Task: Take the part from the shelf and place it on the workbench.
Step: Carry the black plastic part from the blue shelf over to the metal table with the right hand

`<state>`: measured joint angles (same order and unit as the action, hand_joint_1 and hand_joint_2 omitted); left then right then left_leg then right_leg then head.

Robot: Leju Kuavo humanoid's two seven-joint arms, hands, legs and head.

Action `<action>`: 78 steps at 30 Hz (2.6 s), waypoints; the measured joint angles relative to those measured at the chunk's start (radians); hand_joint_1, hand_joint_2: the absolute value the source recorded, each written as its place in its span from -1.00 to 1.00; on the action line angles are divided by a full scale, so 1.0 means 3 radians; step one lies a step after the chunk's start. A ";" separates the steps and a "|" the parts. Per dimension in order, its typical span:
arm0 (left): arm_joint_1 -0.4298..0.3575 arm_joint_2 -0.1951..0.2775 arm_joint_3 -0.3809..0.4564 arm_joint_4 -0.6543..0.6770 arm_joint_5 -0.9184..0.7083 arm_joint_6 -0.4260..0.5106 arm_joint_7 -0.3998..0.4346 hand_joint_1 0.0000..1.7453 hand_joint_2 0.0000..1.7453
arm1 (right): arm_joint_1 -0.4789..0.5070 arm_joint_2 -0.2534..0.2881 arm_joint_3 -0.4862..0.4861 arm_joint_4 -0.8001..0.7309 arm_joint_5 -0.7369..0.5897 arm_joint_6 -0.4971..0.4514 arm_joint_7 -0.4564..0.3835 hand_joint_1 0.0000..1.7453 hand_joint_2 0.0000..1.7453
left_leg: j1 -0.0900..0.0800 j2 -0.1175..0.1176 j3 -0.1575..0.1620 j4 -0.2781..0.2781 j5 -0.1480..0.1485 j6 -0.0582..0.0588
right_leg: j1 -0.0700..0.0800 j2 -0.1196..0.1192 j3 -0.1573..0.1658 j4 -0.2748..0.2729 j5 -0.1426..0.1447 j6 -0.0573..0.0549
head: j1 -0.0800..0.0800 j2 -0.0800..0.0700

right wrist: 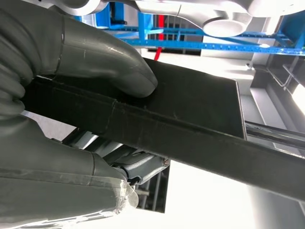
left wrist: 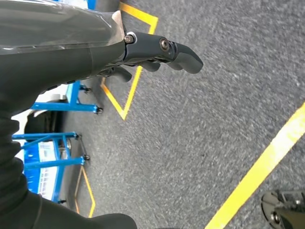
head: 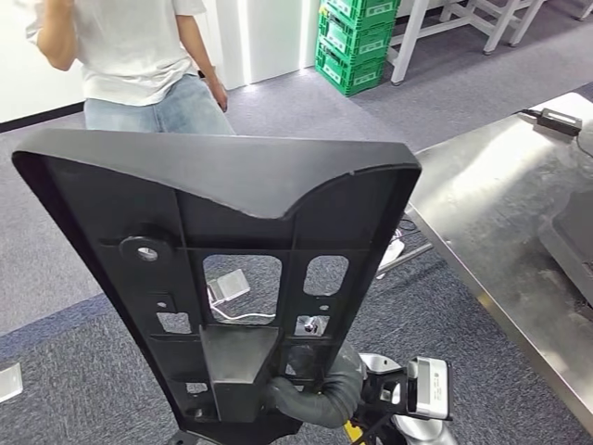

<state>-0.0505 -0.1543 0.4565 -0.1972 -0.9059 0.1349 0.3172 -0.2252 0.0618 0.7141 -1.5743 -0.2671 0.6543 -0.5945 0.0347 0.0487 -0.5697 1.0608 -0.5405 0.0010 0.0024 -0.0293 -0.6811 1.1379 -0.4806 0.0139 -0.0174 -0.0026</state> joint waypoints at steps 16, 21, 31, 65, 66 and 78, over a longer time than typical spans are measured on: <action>-0.0021 -0.0114 0.0189 0.0000 0.0121 0.0166 0.0213 -1.00 1.00 | -0.0088 0.0093 0.0012 0.0113 -0.0065 -0.0012 0.0082 1.00 1.00 | -0.0009 -0.0270 -0.0232 0.0186 0.0125 -0.0088 | 0.0015 0.0381 0.0293 -0.0341 -0.0033 -0.0111 | -0.0022 0.0000; -0.0024 -0.0134 0.0222 0.0000 0.0120 0.0151 0.0173 -1.00 1.00 | -0.0084 0.0089 0.0017 0.0117 -0.0065 0.0003 0.0066 1.00 1.00 | -0.0005 -0.0288 -0.0167 0.0031 0.0139 -0.0001 | 0.0004 0.0450 0.0237 -0.0272 -0.0080 -0.0049 | -0.0018 0.0000; -0.0031 -0.0126 0.0311 -0.0001 0.0187 0.0197 0.0155 -1.00 1.00 | -0.0103 0.0072 0.0036 0.0128 -0.0067 0.0007 0.0054 1.00 1.00 | -0.0016 -0.0004 -0.0018 0.0002 0.0029 0.0023 | 0.0020 -0.0028 0.0055 -0.0072 0.0022 -0.0037 | 0.0015 0.0000; 0.0003 0.0204 0.0609 -0.0001 0.0240 0.0133 0.0171 -1.00 1.00 | 0.0012 -0.0128 0.0039 -0.0016 -0.0109 0.0123 -0.0083 1.00 1.00 | -0.0011 0.0121 0.0056 -0.0077 0.0026 -0.0064 | 0.0082 -0.0099 0.0171 -0.0341 0.0049 -0.0099 | 0.0003 0.0000; -0.0001 0.0204 0.0612 -0.0001 0.0241 0.0135 0.0173 -1.00 1.00 | 0.0016 -0.0133 0.0038 -0.0020 -0.0109 0.0125 -0.0083 1.00 1.00 | -0.0011 0.0144 0.0074 -0.0089 0.0015 -0.0080 | 0.0070 -0.0063 0.0183 -0.0364 0.0053 -0.0111 | 0.0001 0.0000; 0.0004 0.0239 0.0656 -0.0001 0.0236 0.0139 0.0183 -1.00 1.00 | 0.0029 -0.0141 0.0038 -0.0034 -0.0111 0.0133 -0.0087 1.00 1.00 | -0.0003 -0.0303 -0.0131 0.0020 0.0166 -0.0082 | 0.0037 0.0407 0.0310 -0.0377 -0.0020 -0.0130 | -0.0018 0.0000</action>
<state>-0.0492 -0.0826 0.6535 -0.1976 -0.8352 0.1765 0.3720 -0.2164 0.0195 0.7256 -1.5844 -0.3003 0.6943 -0.6207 0.0339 -0.0424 -0.6089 1.0668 -0.4905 -0.0237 0.0135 0.0930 -0.5883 1.0249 -0.4866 -0.0250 -0.0227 -0.0027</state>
